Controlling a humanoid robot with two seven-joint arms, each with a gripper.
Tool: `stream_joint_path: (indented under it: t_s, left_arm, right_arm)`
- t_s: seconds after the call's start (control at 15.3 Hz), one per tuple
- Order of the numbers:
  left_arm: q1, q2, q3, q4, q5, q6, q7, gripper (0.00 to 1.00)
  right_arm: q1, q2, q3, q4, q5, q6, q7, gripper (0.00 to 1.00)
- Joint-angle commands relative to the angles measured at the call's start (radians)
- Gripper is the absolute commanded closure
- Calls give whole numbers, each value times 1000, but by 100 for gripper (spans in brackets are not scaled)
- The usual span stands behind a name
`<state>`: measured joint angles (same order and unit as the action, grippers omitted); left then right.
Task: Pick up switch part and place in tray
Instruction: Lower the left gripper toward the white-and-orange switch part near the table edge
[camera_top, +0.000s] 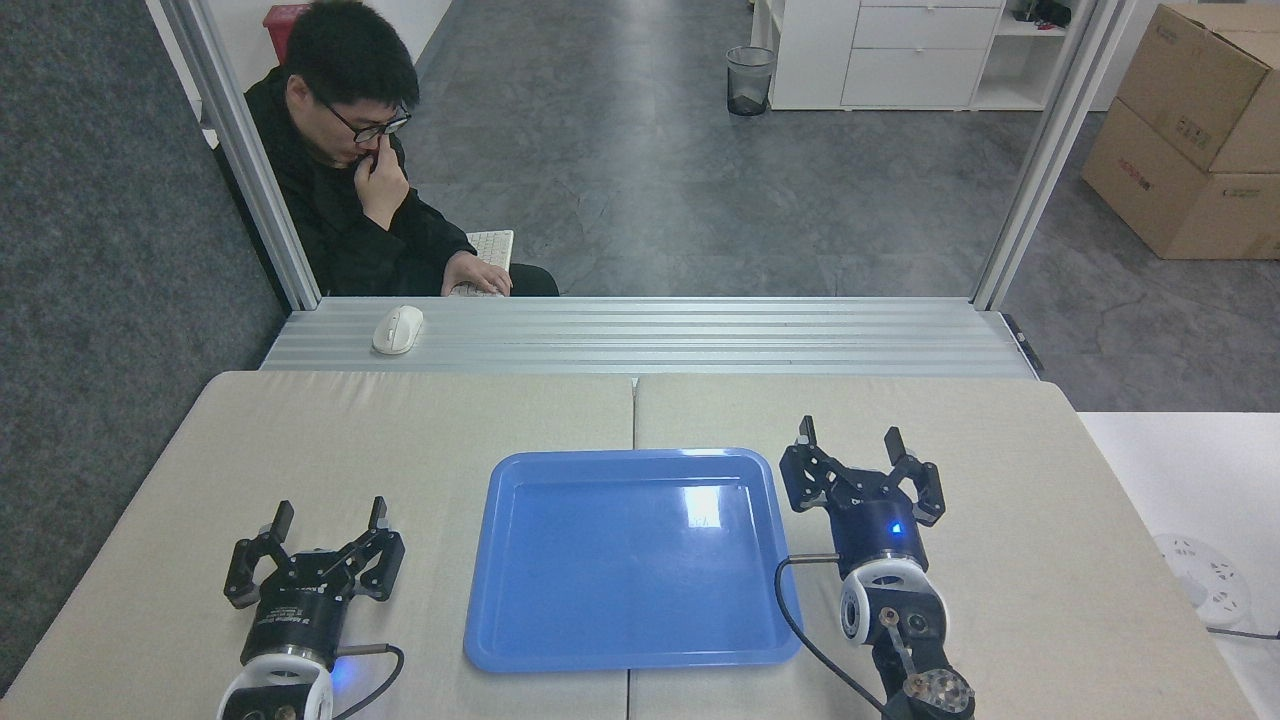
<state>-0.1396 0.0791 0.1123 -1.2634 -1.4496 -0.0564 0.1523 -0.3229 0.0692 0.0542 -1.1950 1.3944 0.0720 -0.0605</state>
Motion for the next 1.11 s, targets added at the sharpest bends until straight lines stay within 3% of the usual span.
stream_joint_path:
  t_s: [0.0, 0.26, 1.05]
  left_arm:
    - [20, 36, 26, 79, -6, 0, 10, 0]
    - [15, 63, 26, 173, -12, 4, 95, 0]
    - [67, 85, 10, 186, -21, 0, 105, 0]
  right_arm:
    - [-1, 0, 1, 0, 0, 0, -1, 0]
    - [-1, 0, 1, 0, 0, 0, -1, 0]
    - [-1, 0, 1, 0, 0, 0, -1, 0]
